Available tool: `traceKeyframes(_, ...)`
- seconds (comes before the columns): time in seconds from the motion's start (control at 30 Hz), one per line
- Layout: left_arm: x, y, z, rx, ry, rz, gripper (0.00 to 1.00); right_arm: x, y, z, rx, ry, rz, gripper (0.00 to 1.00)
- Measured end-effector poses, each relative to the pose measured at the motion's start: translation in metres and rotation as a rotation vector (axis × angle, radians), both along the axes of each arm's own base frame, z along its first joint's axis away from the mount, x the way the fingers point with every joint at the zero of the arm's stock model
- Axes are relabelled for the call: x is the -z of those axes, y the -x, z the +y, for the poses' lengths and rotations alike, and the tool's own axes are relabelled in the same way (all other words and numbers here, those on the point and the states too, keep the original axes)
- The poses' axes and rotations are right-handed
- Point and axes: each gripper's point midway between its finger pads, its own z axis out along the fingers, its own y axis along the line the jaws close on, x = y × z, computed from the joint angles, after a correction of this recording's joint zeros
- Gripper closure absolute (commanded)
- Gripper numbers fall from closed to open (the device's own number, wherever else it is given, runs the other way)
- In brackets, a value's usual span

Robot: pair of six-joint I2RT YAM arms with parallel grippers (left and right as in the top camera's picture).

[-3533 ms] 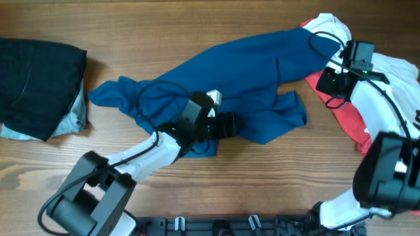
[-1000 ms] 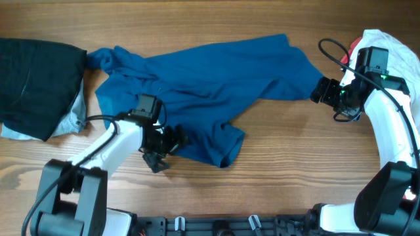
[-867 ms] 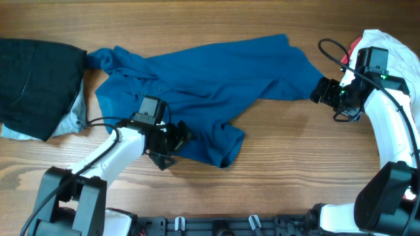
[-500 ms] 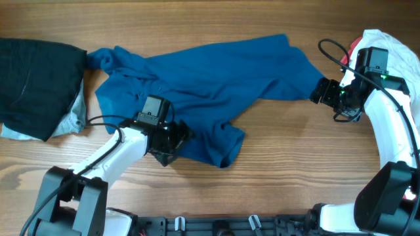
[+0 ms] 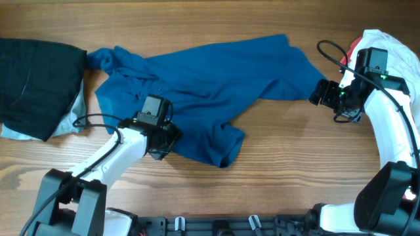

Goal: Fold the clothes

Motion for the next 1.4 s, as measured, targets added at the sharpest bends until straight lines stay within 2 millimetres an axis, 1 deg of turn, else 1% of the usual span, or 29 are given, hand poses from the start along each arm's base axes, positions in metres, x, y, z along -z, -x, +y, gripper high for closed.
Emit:
traceKeyframes(0.03, 0.000, -0.001, 0.002, -0.003, -0.010, -0.006, 0.58, 0.000, 0.000, 0.000, 0.000, 0.000, 0.001, 0.08)
traceKeyframes(0.07, 0.001, -0.001, 0.004, -0.005, -0.021, -0.008, 0.59, 0.000, 0.001, 0.000, 0.000, -0.001, 0.003, 0.08)
traceKeyframes(0.13, 0.002, -0.002, 0.006, -0.006, -0.029, -0.010, 0.57, 0.000, 0.001, 0.000, 0.000, 0.000, 0.003, 0.08)
traceKeyframes(0.17, 0.002, -0.002, 0.007, -0.007, -0.034, -0.011, 0.55, 0.000, 0.001, 0.000, 0.000, -0.001, 0.003, 0.07)
traceKeyframes(0.23, 0.002, -0.002, 0.006, -0.007, -0.033, -0.012, 0.39, 0.000, 0.001, 0.000, 0.000, -0.001, 0.003, 0.08)
traceKeyframes(0.3, 0.001, -0.004, 0.005, 0.005, -0.026, -0.015, 0.36, 0.000, 0.001, 0.000, 0.000, -0.001, 0.003, 0.08)
traceKeyframes(0.37, 0.000, 0.000, 0.004, 0.009, -0.018, 0.009, 0.33, 0.000, 0.001, 0.000, 0.000, 0.000, 0.002, 0.08)
traceKeyframes(0.53, 0.002, 0.013, 0.000, 0.038, -0.022, 0.054, 0.33, 0.000, 0.001, 0.000, 0.000, -0.001, 0.003, 0.08)
traceKeyframes(0.67, 0.002, 0.025, -0.012, 0.100, -0.032, 0.072, 0.33, 0.000, 0.001, 0.000, 0.000, -0.001, 0.003, 0.08)
traceKeyframes(0.73, 0.002, 0.027, -0.015, 0.115, -0.038, 0.070, 0.34, 0.000, 0.001, 0.000, 0.000, -0.001, 0.003, 0.08)
traceKeyframes(0.77, 0.002, 0.027, -0.015, 0.118, -0.043, 0.067, 0.35, 0.000, 0.001, 0.000, 0.000, -0.001, 0.003, 0.08)
traceKeyframes(0.83, 0.002, 0.026, -0.015, 0.120, -0.051, 0.059, 0.44, 0.000, 0.001, 0.000, 0.000, -0.001, 0.003, 0.08)
traceKeyframes(0.87, 0.003, 0.026, -0.015, 0.118, -0.054, 0.058, 0.53, 0.000, 0.001, 0.000, 0.000, -0.001, 0.004, 0.08)
traceKeyframes(0.9, 0.002, 0.025, -0.015, 0.123, -0.056, 0.050, 0.73, 0.000, 0.001, 0.000, 0.000, -0.001, 0.006, 0.08)
traceKeyframes(0.93, 0.003, 0.024, -0.015, 0.123, -0.059, 0.045, 0.85, 0.000, 0.002, 0.000, 0.000, -0.002, 0.007, 0.08)
traceKeyframes(0.97, 0.003, 0.024, -0.014, 0.118, -0.060, 0.044, 0.95, 0.000, 0.001, 0.000, 0.000, -0.001, 0.006, 0.08)
traceKeyframes(1.1, 0.007, 0.026, -0.014, 0.124, -0.061, 0.046, 0.96, 0.000, 0.002, 0.000, 0.000, -0.002, 0.007, 0.09)
traceKeyframes(1.23, 0.006, 0.027, -0.014, 0.130, -0.065, 0.051, 0.96, 0.000, 0.002, 0.000, 0.000, -0.002, 0.007, 0.09)
traceKeyframes(1.27, 0.004, 0.030, -0.012, 0.139, -0.075, 0.073, 0.96, 0.000, 0.002, 0.000, 0.000, -0.002, 0.007, 0.08)
traceKeyframes(1.3, 0.004, 0.037, -0.009, 0.151, -0.088, 0.103, 0.96, 0.000, 0.002, 0.000, 0.000, -0.002, 0.007, 0.08)
traceKeyframes(1.33, 0.003, 0.052, -0.001, 0.164, -0.115, 0.168, 0.96, 0.000, 0.002, 0.000, 0.000, -0.002, 0.007, 0.09)
traceKeyframes(1.4, -0.002, 0.072, 0.014, 0.177, -0.161, 0.248, 0.96, 0.001, 0.002, 0.000, 0.000, -0.002, 0.008, 0.11)
